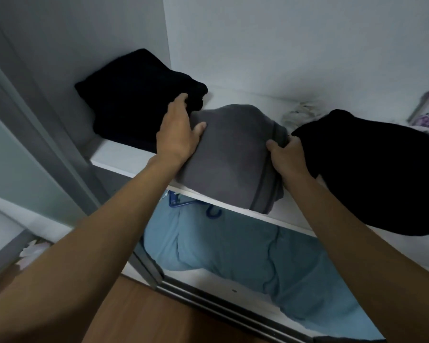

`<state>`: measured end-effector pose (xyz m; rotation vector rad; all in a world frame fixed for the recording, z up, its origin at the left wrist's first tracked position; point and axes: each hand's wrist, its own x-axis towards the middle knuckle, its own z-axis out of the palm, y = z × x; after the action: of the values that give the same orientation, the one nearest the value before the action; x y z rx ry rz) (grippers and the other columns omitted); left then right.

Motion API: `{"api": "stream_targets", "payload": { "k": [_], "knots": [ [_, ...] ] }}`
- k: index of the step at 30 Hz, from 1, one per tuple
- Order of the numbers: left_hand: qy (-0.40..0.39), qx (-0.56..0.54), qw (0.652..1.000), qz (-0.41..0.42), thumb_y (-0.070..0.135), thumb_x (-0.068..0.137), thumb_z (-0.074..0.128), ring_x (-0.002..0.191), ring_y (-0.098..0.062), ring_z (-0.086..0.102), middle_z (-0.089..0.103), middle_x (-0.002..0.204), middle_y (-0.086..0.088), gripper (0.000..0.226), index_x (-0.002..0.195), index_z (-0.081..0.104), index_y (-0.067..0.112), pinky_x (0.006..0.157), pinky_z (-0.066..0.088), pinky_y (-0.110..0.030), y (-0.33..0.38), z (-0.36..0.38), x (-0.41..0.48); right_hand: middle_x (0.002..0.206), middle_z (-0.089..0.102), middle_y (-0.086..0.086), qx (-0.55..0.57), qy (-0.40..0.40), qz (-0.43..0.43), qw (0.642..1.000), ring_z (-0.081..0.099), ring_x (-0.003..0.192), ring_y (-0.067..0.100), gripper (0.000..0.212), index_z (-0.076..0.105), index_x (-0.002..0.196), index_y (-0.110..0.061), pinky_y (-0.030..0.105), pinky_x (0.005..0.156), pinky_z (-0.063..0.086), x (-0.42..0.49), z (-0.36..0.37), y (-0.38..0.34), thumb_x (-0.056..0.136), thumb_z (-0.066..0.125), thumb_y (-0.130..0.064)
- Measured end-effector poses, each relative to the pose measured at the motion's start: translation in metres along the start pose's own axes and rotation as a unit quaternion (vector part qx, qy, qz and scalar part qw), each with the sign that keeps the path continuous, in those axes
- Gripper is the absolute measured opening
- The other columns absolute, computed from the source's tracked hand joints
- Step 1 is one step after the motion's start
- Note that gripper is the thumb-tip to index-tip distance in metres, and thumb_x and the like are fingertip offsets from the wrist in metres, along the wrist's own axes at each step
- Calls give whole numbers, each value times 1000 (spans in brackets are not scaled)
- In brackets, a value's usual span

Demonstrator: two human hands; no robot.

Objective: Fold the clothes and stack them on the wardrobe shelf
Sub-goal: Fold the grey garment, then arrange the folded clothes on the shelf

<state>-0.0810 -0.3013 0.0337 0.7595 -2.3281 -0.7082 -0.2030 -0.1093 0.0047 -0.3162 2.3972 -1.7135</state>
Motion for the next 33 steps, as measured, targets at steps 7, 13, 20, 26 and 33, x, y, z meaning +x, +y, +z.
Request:
{"api": "stream_targets", "payload": {
  "k": [7,13,20,26,33],
  "knots": [
    [-177,211,944,182,50,100,36,142,-27,35,34,159,-4,53,147,41,24,110,31,-46,6,29,3,157,28,5,-43,-59,-85,994,36,139,21,66,27,154,-21,22,103,28,-25,28,8,94,54,-16],
    [-193,266,930,163,46,103,28,150,-30,19,16,165,-13,58,154,25,20,121,10,-47,0,58,51,160,22,16,-142,-60,-83,985,30,144,30,53,25,156,-15,30,114,25,25,59,-5,104,37,-19],
    [-230,278,920,150,39,98,37,148,-35,18,23,159,-17,55,148,31,15,119,10,-60,7,59,74,152,43,6,-187,-160,-84,965,43,134,14,52,36,151,-20,13,103,31,41,32,-15,101,48,-22],
    [-168,182,914,322,20,86,53,140,-33,31,38,149,-15,45,129,51,7,119,18,-53,63,86,69,118,68,-3,-248,139,-110,952,62,113,15,30,66,118,-19,33,102,48,37,-72,5,88,68,-23],
    [-330,89,889,304,30,93,49,115,-23,55,60,122,-5,31,120,53,15,119,19,-42,96,153,48,116,63,1,-386,90,113,911,57,111,25,60,59,100,-27,41,92,50,25,-100,42,65,63,-76]
  ]
}}
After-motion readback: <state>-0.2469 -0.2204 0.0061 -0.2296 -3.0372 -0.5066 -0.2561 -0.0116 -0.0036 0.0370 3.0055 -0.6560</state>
